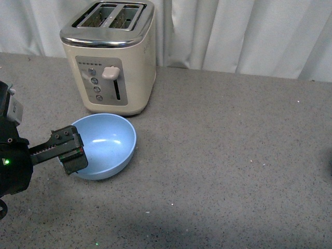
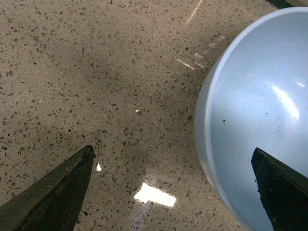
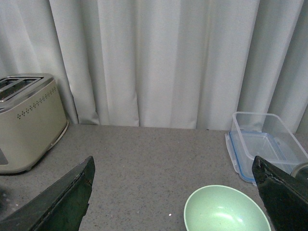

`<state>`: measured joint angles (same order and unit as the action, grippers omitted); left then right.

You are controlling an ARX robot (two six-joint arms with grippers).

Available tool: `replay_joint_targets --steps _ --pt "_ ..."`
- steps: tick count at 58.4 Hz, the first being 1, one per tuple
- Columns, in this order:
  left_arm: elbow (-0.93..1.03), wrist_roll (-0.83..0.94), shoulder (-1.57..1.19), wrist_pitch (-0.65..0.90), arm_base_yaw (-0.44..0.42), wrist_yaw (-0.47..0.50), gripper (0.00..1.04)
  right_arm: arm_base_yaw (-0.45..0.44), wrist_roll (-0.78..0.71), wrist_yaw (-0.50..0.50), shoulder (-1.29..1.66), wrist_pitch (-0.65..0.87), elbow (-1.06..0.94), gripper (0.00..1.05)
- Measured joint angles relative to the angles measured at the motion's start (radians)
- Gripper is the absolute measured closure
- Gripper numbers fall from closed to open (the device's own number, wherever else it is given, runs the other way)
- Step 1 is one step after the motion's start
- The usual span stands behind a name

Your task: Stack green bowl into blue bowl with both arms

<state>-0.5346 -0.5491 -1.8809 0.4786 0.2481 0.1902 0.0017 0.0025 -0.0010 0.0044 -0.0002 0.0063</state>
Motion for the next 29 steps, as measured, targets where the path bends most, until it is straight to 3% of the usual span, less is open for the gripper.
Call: replay_joint_targets --steps 29 --pt "-0.069 0.025 -0.051 -0.017 -0.025 0.009 0.06 0.000 0.000 0.000 0.000 0.000 0.000 0.09"
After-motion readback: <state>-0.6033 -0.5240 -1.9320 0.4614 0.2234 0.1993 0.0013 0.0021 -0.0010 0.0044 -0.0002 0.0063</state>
